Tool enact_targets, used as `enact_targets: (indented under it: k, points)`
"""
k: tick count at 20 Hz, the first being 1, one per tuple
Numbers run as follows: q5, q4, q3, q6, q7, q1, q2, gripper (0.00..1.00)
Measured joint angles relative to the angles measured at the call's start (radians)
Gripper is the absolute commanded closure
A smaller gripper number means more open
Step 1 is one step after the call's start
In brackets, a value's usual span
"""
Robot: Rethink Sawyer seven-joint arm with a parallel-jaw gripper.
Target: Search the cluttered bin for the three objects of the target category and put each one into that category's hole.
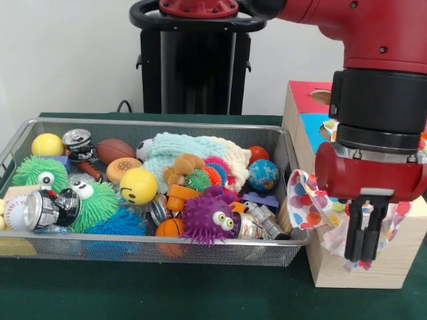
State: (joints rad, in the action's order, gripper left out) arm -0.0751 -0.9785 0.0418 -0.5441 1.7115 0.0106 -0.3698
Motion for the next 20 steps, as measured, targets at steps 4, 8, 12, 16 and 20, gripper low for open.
enact_targets:
  k: [4,8,12,16,20]
  points:
    - [-0.001,-0.016,-0.034,0.034,0.000,0.029,0.000,1.00]
    - [-0.002,-0.049,-0.086,0.044,0.000,0.075,0.003,1.00]
    - [-0.035,-0.098,-0.115,0.089,0.000,0.113,0.005,1.00]
    - [-0.086,-0.145,-0.114,0.155,0.000,0.131,0.008,1.00]
    - [-0.126,-0.192,-0.102,0.223,0.000,0.130,0.011,1.00]
